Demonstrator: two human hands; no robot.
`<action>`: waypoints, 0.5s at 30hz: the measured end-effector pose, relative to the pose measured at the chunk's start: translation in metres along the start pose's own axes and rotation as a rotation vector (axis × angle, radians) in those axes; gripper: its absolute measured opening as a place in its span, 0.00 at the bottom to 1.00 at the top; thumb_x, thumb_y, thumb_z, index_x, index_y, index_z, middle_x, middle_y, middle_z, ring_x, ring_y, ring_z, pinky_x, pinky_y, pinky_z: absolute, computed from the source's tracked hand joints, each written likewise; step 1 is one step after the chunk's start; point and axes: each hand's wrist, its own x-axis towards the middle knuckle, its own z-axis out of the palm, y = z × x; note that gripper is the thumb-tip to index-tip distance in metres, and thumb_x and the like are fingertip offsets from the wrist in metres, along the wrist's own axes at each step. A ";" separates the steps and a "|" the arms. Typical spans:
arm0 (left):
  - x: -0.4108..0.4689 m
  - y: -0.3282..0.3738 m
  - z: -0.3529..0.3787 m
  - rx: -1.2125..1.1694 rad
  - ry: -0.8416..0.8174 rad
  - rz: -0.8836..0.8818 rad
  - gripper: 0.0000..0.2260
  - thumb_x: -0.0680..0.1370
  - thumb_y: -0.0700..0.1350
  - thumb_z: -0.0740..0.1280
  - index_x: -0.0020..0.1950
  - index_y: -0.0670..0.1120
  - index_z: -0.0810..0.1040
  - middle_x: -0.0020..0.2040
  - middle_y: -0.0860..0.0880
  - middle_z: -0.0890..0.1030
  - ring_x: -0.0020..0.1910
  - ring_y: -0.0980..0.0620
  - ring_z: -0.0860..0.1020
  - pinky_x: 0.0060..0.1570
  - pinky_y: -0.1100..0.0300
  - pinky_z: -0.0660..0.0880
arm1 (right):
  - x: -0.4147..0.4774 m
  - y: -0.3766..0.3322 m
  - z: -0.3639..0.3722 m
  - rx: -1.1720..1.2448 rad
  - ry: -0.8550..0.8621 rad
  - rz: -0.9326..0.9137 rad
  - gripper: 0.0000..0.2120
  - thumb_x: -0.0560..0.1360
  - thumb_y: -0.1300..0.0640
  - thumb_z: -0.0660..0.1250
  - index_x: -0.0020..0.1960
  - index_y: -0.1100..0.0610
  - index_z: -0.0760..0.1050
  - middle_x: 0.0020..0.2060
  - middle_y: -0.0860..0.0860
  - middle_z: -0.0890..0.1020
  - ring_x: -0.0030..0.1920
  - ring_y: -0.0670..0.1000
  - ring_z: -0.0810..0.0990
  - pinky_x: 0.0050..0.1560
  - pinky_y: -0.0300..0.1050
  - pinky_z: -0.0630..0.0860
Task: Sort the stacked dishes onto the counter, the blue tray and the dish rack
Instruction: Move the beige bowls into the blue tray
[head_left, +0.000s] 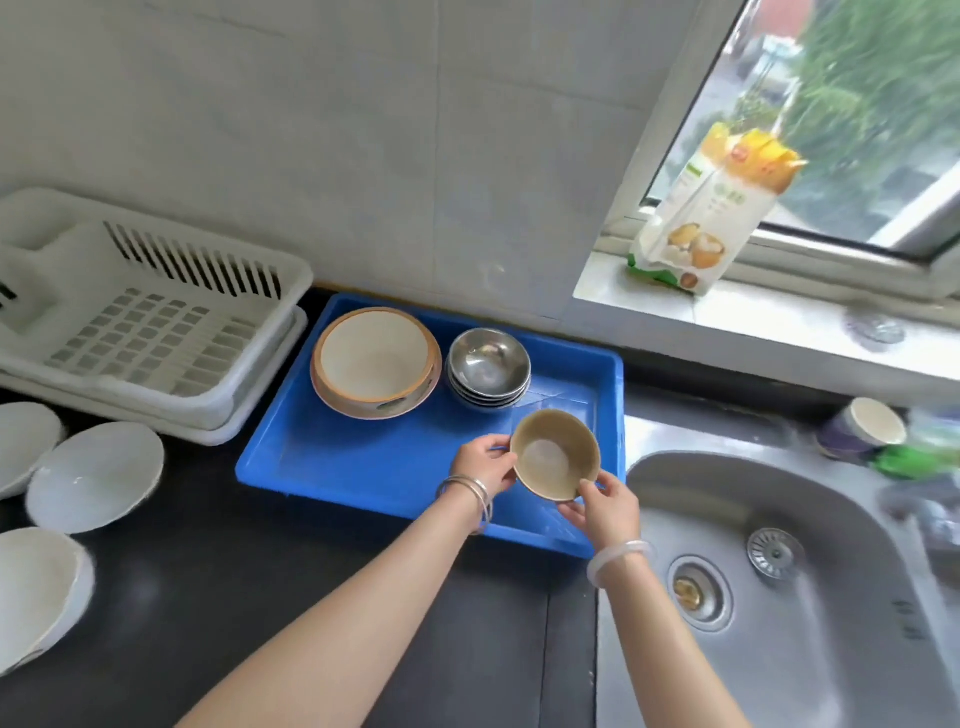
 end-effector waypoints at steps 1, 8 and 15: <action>0.007 -0.001 0.006 -0.011 -0.004 -0.009 0.14 0.76 0.31 0.61 0.62 0.32 0.72 0.45 0.41 0.78 0.43 0.46 0.76 0.43 0.59 0.76 | 0.005 -0.001 -0.001 0.024 0.007 0.007 0.11 0.73 0.70 0.59 0.52 0.61 0.75 0.37 0.55 0.77 0.34 0.56 0.79 0.37 0.45 0.81; 0.047 -0.010 0.029 -0.028 0.037 -0.025 0.16 0.76 0.34 0.64 0.64 0.38 0.73 0.62 0.39 0.78 0.50 0.48 0.76 0.46 0.61 0.76 | 0.037 -0.008 0.015 0.027 0.025 0.028 0.08 0.73 0.71 0.59 0.47 0.64 0.75 0.40 0.56 0.76 0.35 0.52 0.77 0.33 0.35 0.78; 0.076 -0.015 0.043 -0.061 0.048 0.010 0.18 0.76 0.34 0.62 0.65 0.43 0.73 0.62 0.45 0.78 0.54 0.50 0.76 0.44 0.62 0.75 | 0.063 -0.015 0.032 0.099 0.053 0.075 0.14 0.75 0.70 0.59 0.59 0.66 0.73 0.48 0.57 0.78 0.37 0.50 0.78 0.38 0.36 0.77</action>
